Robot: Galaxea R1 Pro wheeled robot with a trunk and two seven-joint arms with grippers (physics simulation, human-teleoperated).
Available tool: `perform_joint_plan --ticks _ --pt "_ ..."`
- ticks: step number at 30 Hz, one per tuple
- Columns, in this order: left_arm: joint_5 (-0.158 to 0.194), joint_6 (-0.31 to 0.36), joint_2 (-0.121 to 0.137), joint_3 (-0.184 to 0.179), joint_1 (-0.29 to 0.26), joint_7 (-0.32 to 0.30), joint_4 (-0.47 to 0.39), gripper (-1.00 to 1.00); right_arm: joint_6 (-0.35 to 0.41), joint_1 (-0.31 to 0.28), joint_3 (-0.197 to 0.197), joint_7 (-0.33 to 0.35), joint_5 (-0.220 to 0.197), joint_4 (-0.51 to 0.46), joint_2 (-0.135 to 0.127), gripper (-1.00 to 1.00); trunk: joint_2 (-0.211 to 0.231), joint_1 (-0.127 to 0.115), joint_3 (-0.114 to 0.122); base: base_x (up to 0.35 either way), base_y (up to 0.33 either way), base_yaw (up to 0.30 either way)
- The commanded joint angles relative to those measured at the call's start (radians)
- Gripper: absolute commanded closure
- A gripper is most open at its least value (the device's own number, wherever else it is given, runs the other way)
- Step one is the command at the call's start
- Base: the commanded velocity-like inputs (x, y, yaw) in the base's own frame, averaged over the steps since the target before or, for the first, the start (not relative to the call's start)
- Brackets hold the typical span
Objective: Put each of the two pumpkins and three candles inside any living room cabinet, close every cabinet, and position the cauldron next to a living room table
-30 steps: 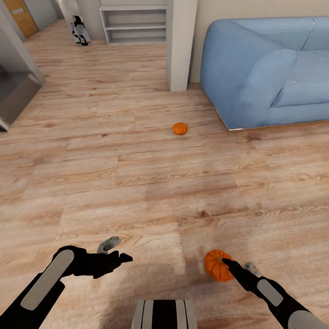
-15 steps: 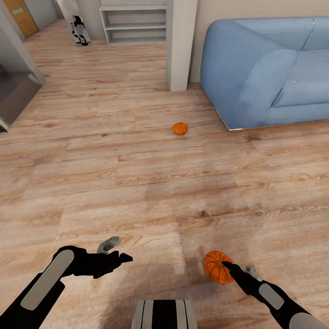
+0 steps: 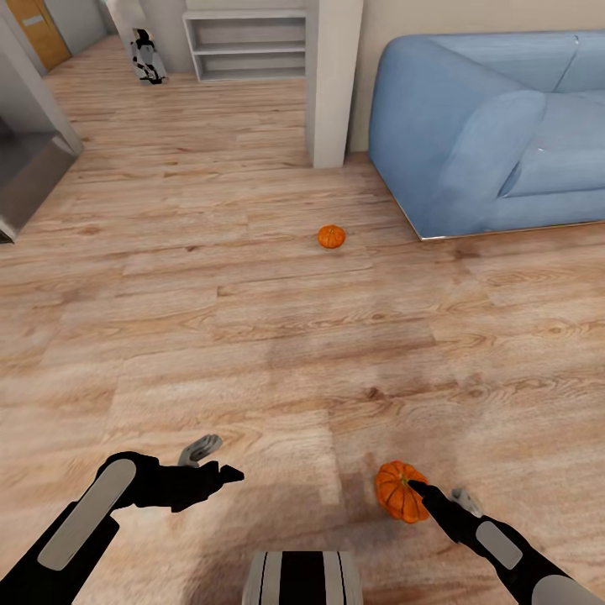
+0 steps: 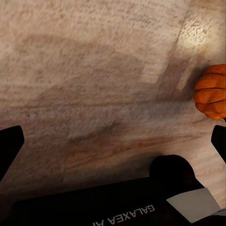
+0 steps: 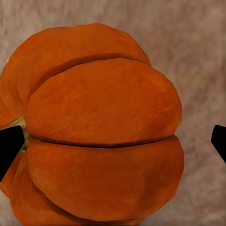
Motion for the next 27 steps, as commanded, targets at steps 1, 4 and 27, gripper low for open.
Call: perform_joint_plan --ticks 1,4,27 --pt "0.010 -0.001 0.001 -0.001 -0.001 0.010 -0.001 -1.00 0.001 0.000 0.004 -0.070 0.007 0.002 -0.001 -1.00 0.000 0.000 -0.001 0.000 0.000 0.000" --pt "0.010 -0.001 0.001 -0.001 -0.001 0.010 -0.001 -1.00 0.001 0.000 0.005 -0.070 0.007 0.002 -0.001 -1.00 0.000 0.000 -0.001 0.000 0.000 0.000" --pt "0.010 -0.001 0.001 -0.001 -0.001 0.010 0.002 -1.00 0.002 0.000 0.004 -0.070 0.007 0.002 -0.001 1.00 0.000 -0.001 0.007 0.000 0.000 0.000"
